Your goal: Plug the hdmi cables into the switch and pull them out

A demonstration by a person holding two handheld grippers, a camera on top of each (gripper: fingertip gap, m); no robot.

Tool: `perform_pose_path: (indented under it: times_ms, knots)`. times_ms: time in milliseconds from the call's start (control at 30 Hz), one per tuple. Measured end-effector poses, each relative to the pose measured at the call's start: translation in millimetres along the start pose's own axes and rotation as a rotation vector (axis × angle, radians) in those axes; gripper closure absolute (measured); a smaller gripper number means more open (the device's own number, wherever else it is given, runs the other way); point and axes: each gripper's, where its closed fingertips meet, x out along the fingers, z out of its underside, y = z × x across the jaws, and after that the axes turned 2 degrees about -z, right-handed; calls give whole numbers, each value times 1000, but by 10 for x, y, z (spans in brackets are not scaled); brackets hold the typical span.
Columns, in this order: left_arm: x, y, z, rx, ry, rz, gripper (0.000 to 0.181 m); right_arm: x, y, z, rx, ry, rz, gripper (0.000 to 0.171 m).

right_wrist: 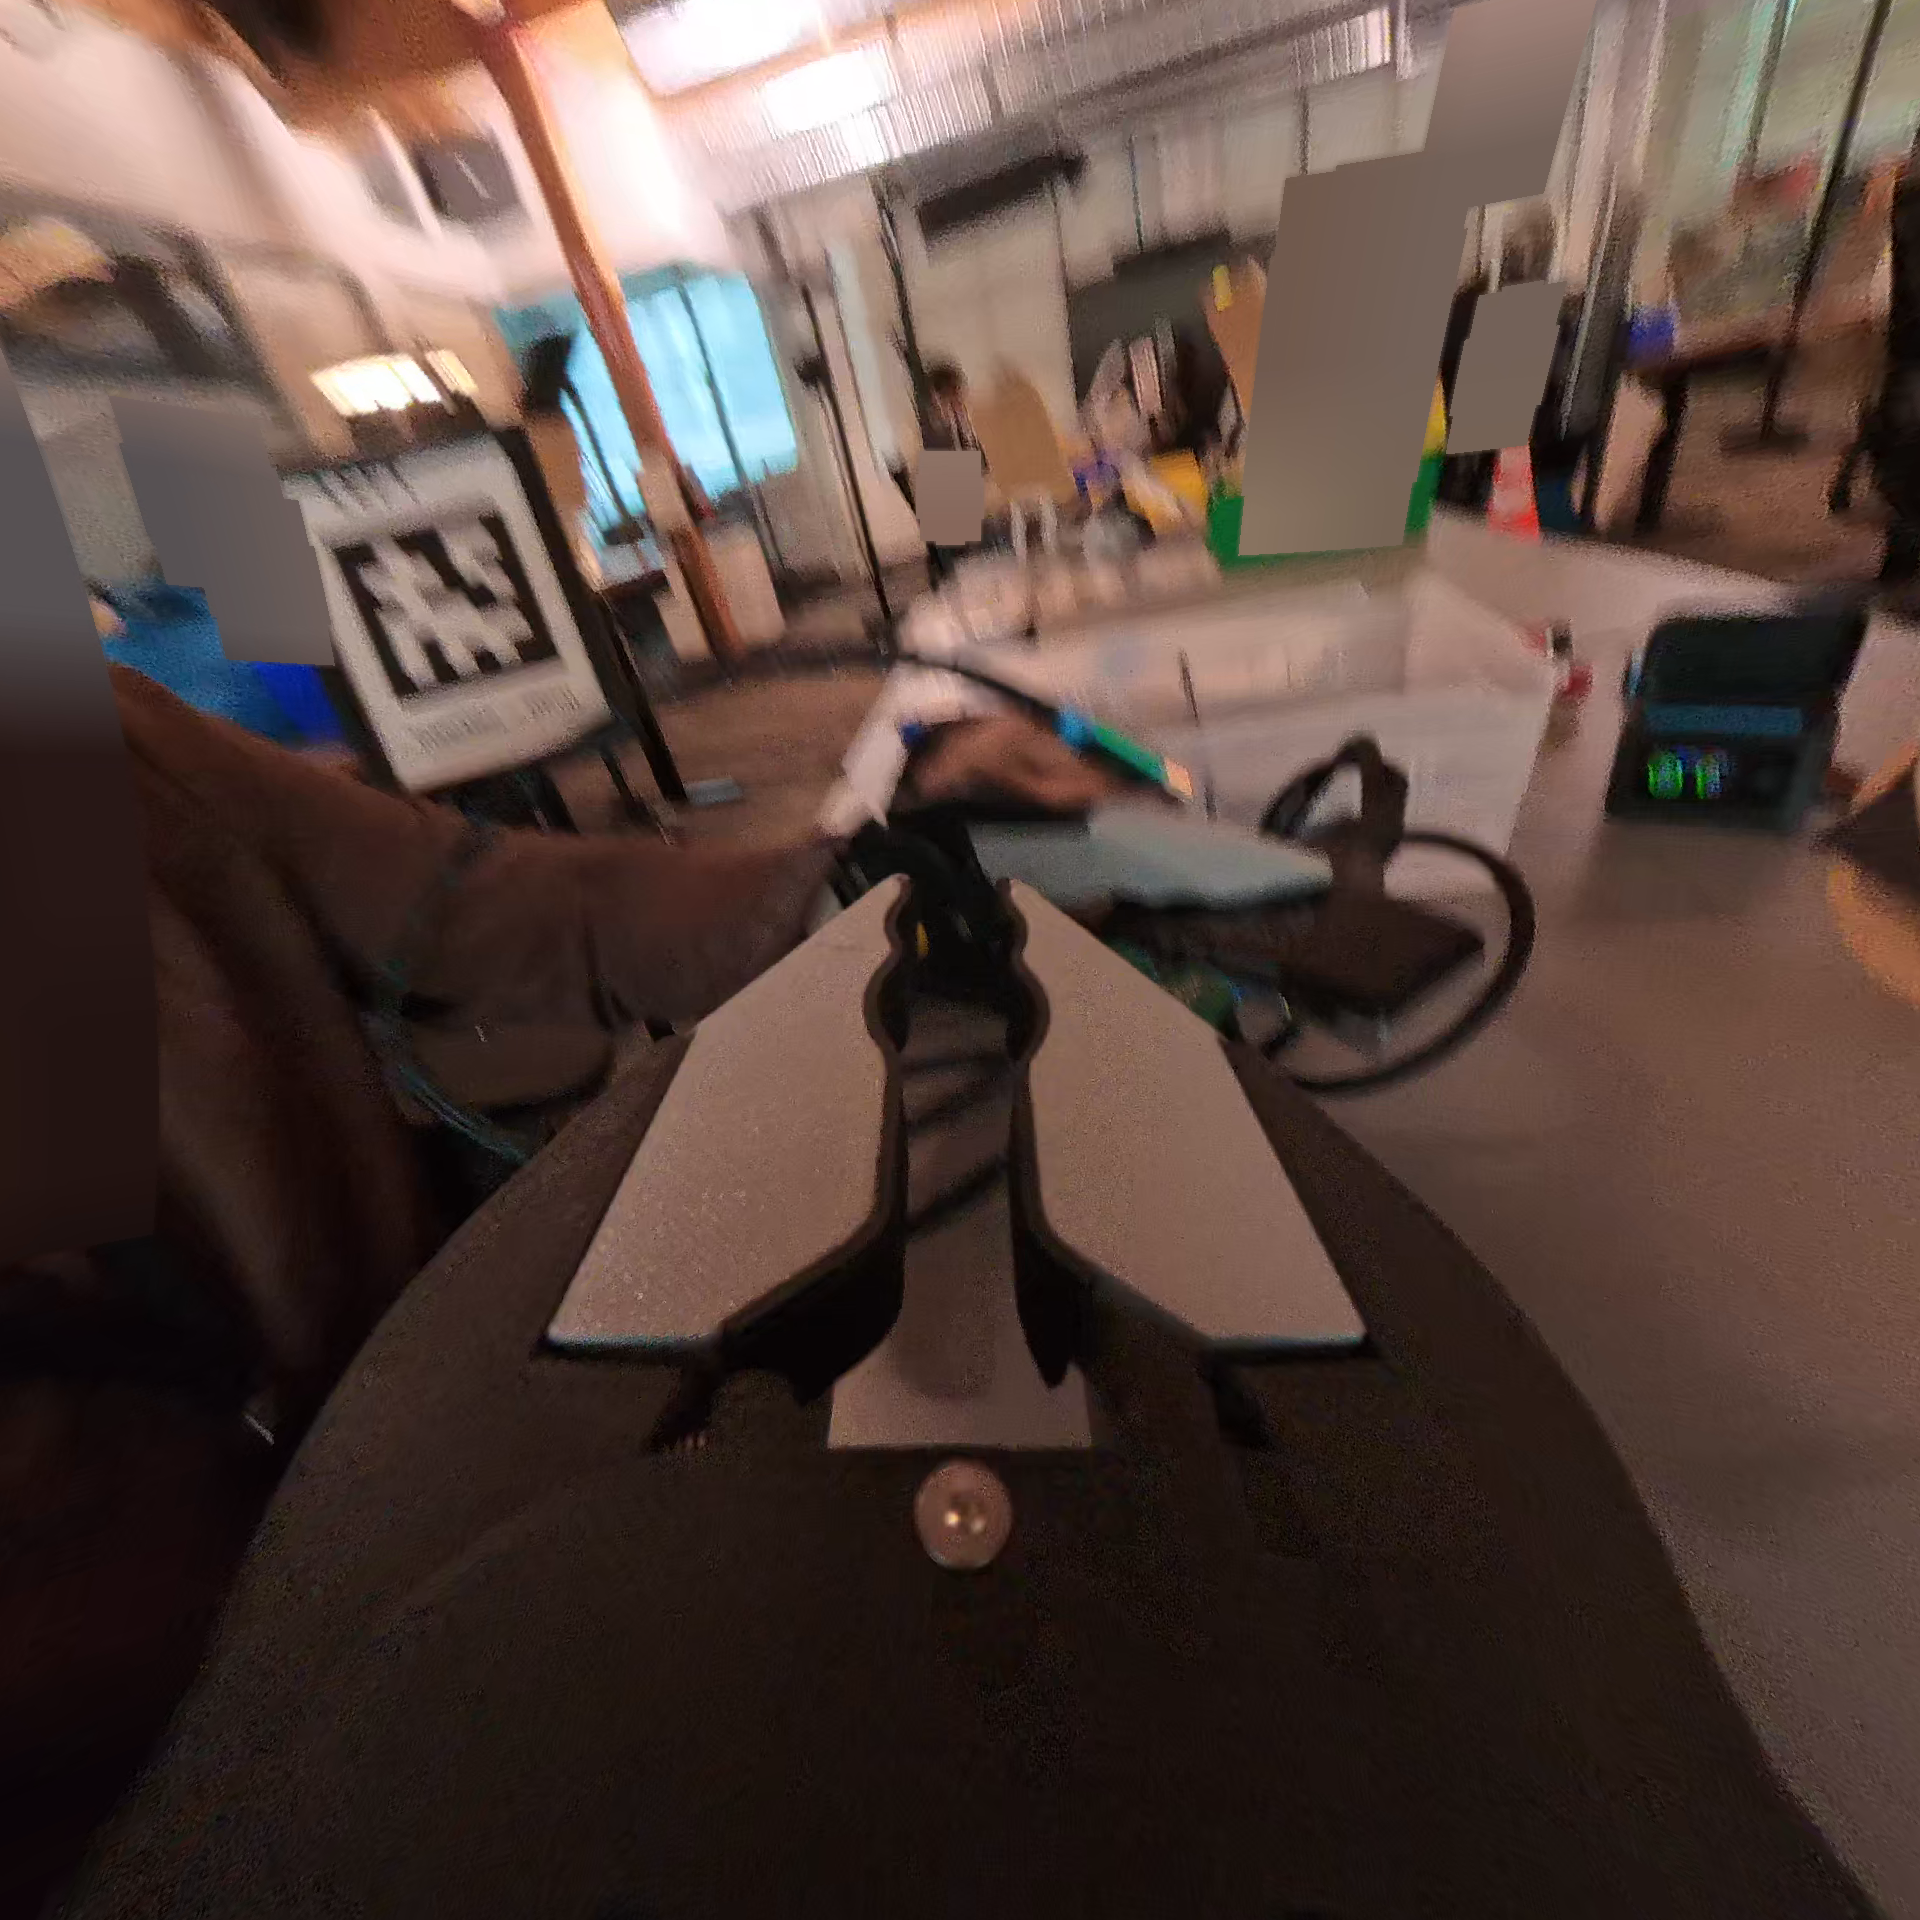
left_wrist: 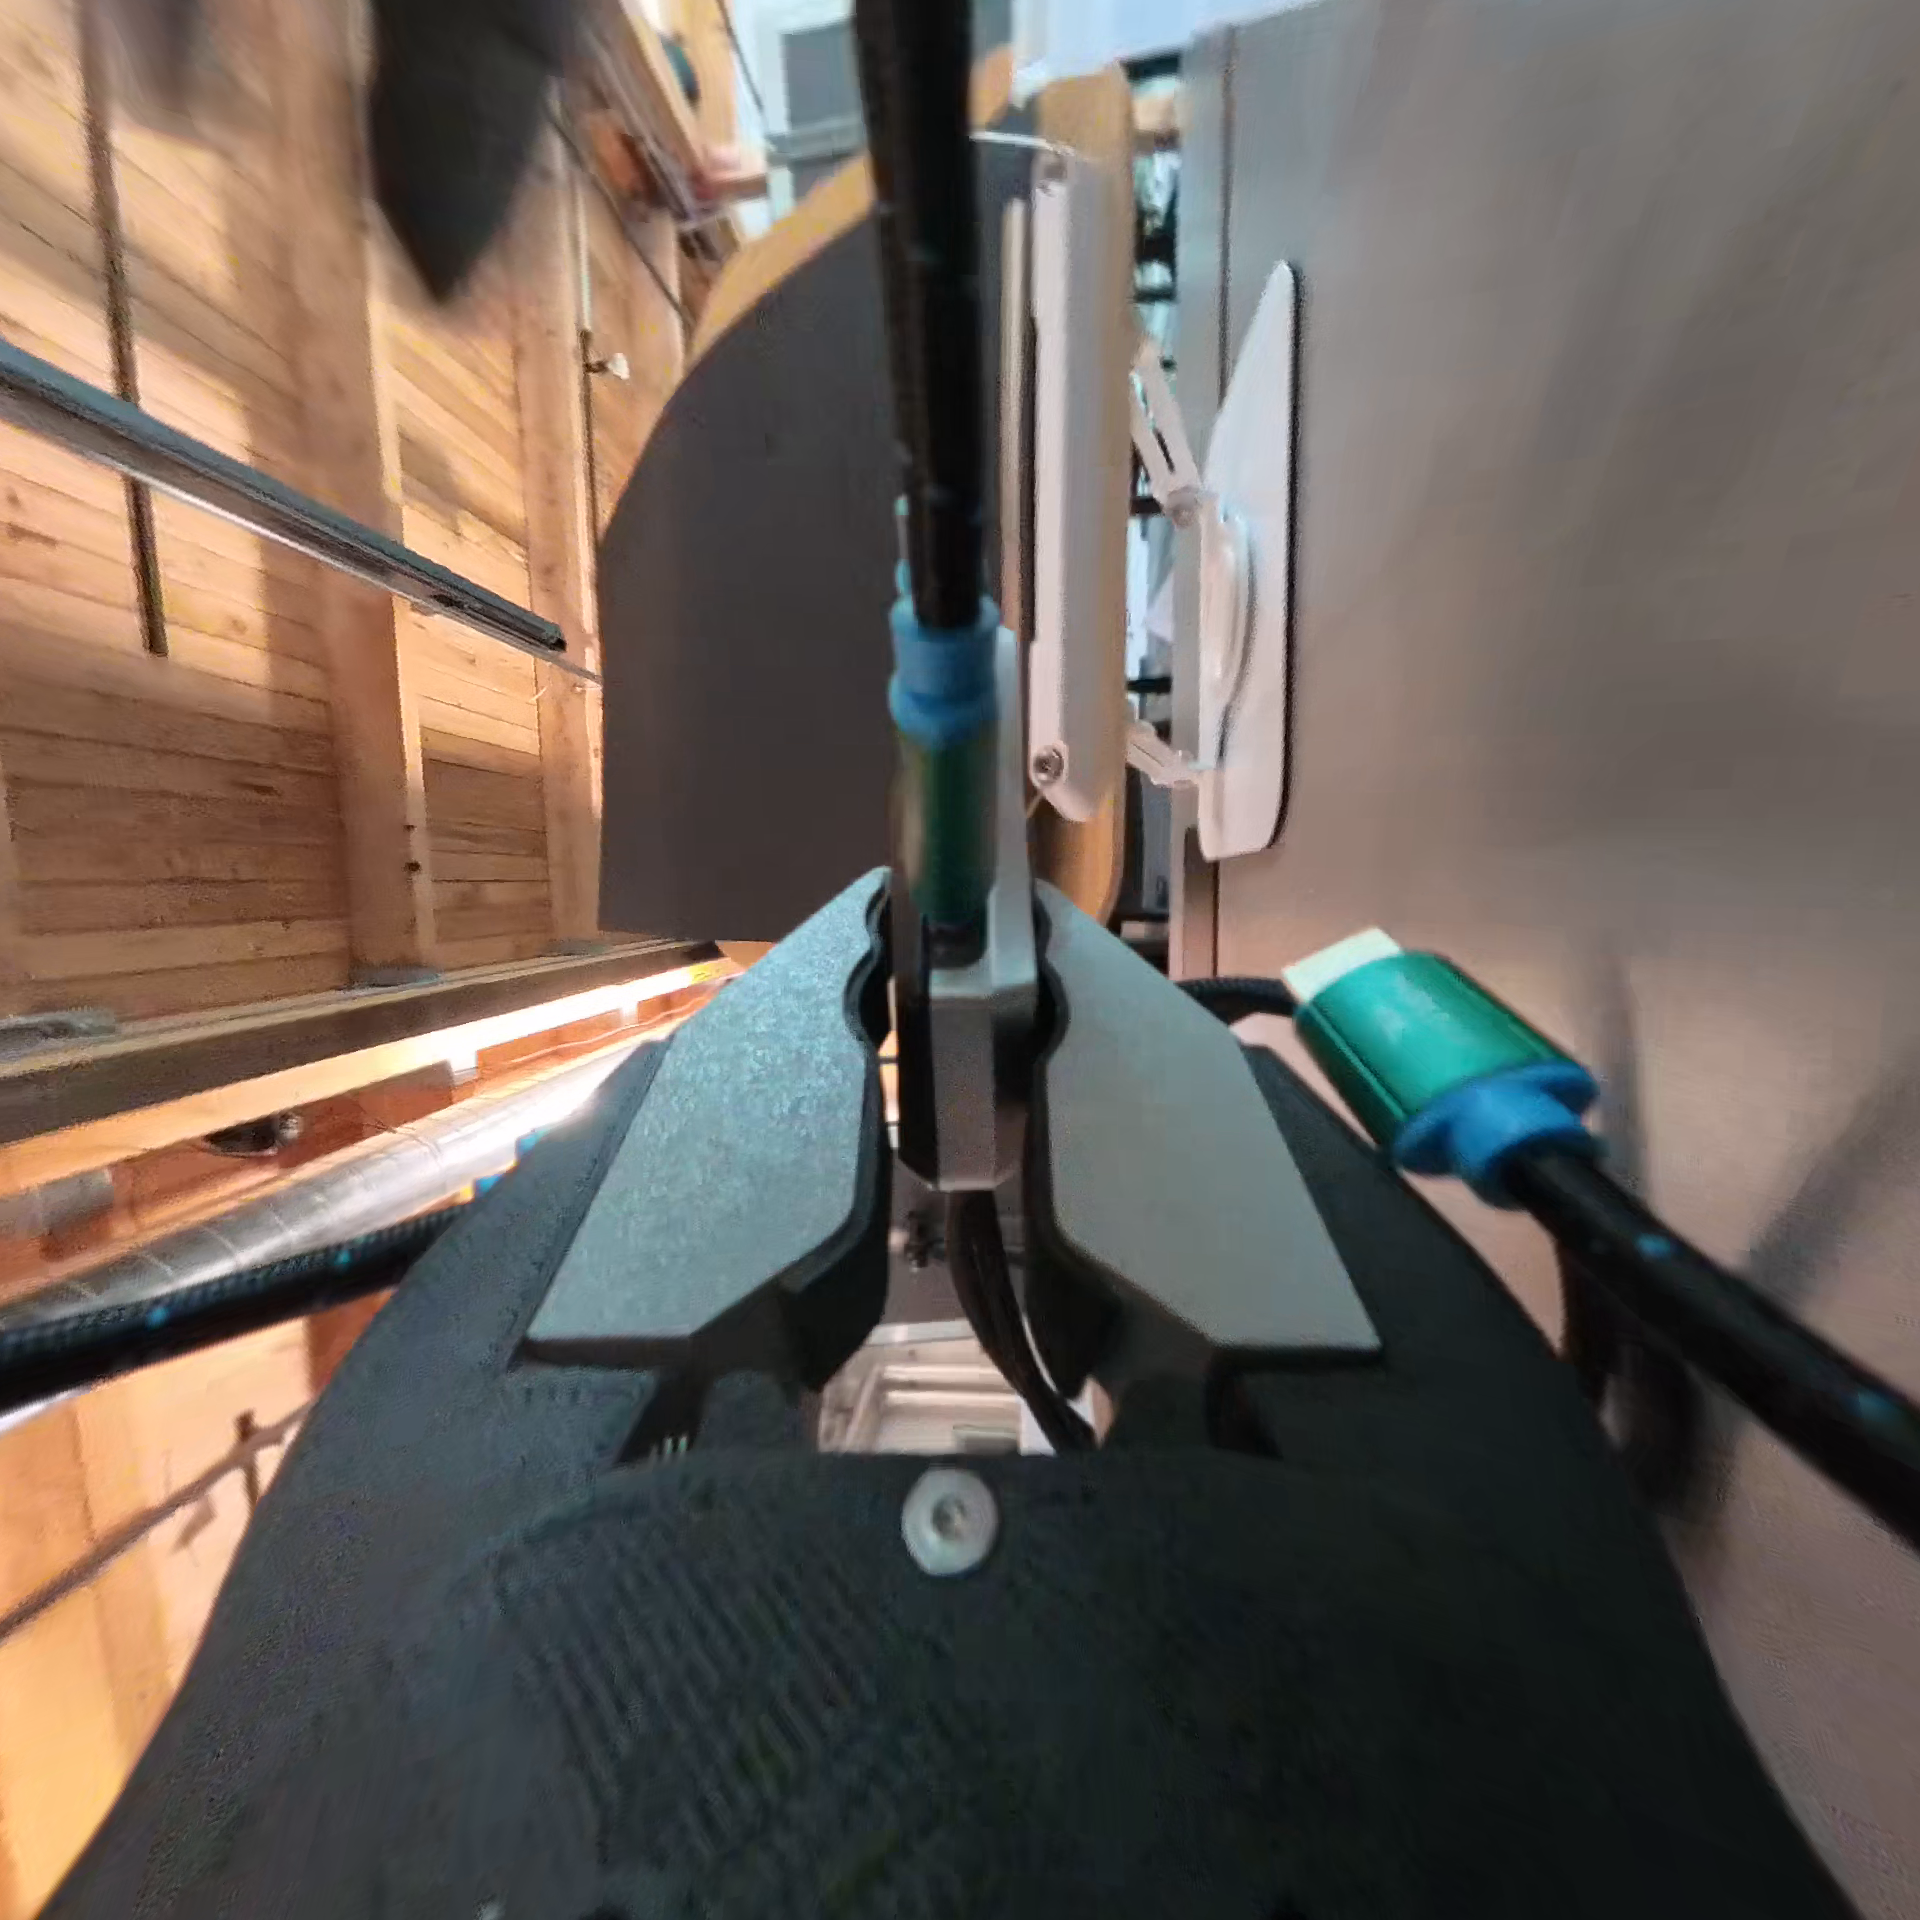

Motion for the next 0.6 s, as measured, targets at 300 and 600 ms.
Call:
perform_pose_path:
  times_ms: [300,600]
  knots:
    - [-193,-297,-419,-538,253,81,162,-241,399,-51,-116,-38,381,96]
    - [-491,-221,-722,-1032,519,519,162,190,123,366,-493,-308,369,125]
